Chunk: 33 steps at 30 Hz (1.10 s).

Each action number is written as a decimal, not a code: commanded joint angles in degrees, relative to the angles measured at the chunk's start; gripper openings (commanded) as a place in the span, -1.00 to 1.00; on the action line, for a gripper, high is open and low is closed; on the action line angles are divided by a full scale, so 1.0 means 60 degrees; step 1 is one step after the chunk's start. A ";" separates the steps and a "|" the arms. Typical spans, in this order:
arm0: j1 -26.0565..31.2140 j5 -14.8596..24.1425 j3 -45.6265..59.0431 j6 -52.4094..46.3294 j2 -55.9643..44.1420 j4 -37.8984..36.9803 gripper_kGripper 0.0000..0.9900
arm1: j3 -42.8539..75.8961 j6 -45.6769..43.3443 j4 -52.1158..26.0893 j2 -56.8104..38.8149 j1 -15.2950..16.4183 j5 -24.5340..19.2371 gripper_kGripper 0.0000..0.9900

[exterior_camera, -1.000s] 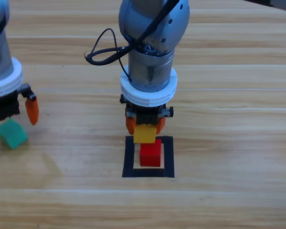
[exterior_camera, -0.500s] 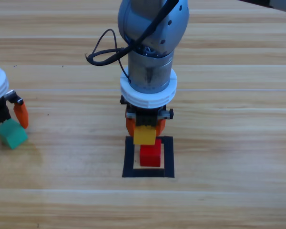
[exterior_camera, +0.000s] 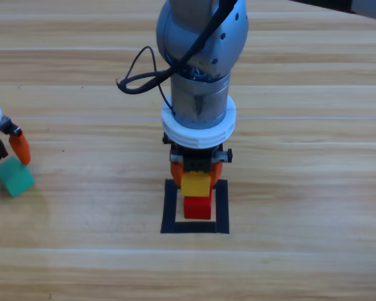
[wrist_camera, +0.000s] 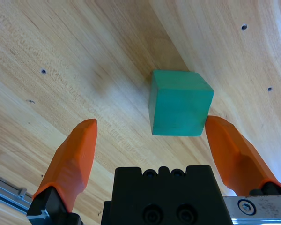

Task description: Stack the blocks in the rectangular block: red at the bottom, yellow in the middle, green on top

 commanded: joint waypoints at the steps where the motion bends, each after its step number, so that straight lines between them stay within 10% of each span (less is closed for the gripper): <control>1: -0.0351 0.0377 0.0291 -0.0344 0.0110 -0.0342 0.97 | 0.0252 0.0124 0.0139 0.0575 0.0216 -0.0054 -0.63; 28: -0.0996 0.0772 0.0423 -0.0710 0.0975 -0.1191 0.94 | 0.0354 0.0109 0.0139 0.0663 0.0246 -0.0010 -0.62; 32: -0.0952 0.0596 0.0379 -0.0695 0.0989 -0.1191 0.95 | 0.0105 -0.0096 0.0139 0.0766 0.0246 0.0034 0.96; 33: -0.0923 0.0552 0.0379 -0.0695 0.0989 -0.1191 0.95 | 0.0047 -0.0228 0.0139 0.0707 0.0246 0.0005 1.00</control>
